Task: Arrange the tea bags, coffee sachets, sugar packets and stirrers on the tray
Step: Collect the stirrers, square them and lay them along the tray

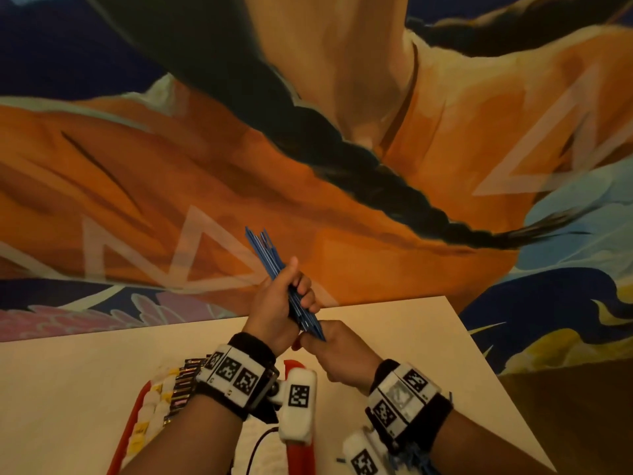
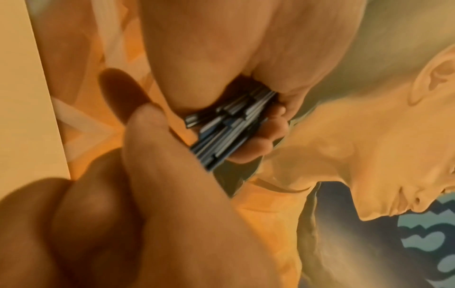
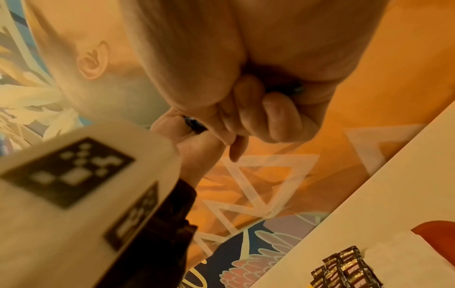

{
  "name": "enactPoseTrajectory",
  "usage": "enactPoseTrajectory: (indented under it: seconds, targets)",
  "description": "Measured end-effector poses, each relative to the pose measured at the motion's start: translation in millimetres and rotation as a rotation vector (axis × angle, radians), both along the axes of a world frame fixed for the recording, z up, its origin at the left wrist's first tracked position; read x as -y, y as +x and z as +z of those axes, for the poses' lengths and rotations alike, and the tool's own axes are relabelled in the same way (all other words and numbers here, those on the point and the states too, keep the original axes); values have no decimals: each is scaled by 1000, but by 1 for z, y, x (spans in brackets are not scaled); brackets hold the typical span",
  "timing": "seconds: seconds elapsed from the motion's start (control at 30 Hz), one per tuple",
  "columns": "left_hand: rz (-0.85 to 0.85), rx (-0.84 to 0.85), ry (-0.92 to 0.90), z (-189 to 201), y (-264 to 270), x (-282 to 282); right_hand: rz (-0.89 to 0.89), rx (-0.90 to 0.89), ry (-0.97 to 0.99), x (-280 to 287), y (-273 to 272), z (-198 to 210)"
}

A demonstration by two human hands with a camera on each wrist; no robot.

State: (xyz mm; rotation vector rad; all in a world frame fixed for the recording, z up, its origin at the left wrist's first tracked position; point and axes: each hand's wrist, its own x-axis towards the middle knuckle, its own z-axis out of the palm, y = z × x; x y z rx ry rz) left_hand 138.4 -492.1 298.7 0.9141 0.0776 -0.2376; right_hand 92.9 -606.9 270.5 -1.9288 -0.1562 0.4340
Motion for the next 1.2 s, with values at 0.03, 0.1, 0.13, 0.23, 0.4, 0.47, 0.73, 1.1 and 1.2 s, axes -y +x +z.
enactPoseTrajectory:
  seconds: [0.03,0.1,0.13,0.23,0.4,0.47,0.73,1.1,1.2]
  targets:
    - [11,-4,-12,1,1,-1,-2,5,-13,0,-1,0]
    - [29,-3,-19,4,2,-4,1,5,-39,1,-2,1]
    - [38,-1,-21,5,3,-6,3,-4,-45,1,-4,1]
    - [99,0,-37,8,7,-11,-2,-40,-70,3,-10,0]
    - [223,-39,-98,9,19,-30,59,-41,-169,15,-22,1]
    - [261,-54,-112,7,24,-35,50,-72,-161,21,-25,0]
    - [237,-56,318,-11,13,-27,-83,-155,-58,39,-18,7]
    - [12,-22,471,-45,-47,25,-55,134,-610,13,-9,14]
    - [67,-49,455,-42,-42,21,-34,169,-584,5,-13,15]
